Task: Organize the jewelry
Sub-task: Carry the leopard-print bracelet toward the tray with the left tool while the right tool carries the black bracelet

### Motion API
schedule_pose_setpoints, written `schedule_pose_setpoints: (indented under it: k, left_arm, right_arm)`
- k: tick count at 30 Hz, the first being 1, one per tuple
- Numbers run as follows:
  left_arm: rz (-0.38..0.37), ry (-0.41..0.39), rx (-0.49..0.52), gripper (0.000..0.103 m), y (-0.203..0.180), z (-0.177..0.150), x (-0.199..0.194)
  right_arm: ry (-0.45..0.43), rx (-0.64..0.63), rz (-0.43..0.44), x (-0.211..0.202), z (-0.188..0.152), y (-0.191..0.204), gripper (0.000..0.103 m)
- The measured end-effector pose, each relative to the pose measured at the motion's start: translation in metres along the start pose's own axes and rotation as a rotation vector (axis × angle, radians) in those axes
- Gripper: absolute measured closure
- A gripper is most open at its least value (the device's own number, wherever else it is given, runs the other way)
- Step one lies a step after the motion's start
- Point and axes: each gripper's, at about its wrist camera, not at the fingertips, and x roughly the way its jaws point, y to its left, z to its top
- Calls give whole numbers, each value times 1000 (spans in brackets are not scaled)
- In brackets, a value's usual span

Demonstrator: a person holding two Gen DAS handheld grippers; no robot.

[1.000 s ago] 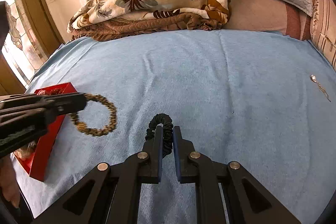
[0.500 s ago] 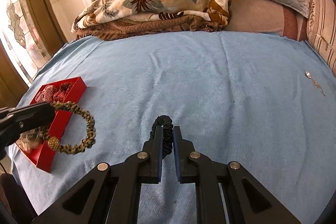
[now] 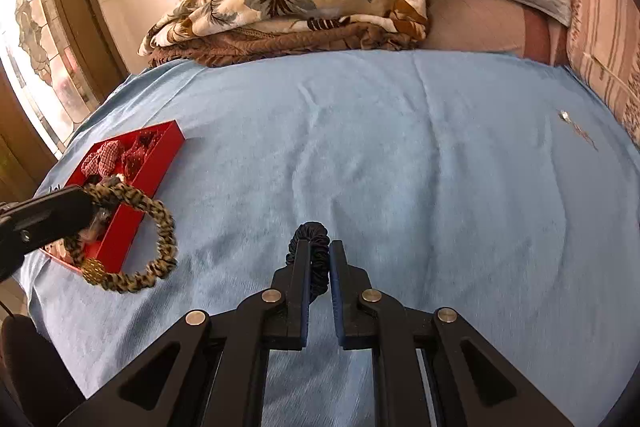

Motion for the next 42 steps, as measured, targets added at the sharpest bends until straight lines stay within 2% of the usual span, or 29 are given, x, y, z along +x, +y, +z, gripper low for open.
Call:
schedule_pose_setpoints:
  k: [12,21,42]
  left_arm:
    - [52,-53,-10,97,12,-24,-35]
    - [41,-56,-21,97,16,-35,-45]
    - [81,-101,-75,97,50,-50,-72]
  right_arm:
    - [-7,34,-14,-24,-27,11,93]
    - [-21,11,-9,-45,-44,33,93]
    - [-29,-72,-10,-68,-50,75,93]
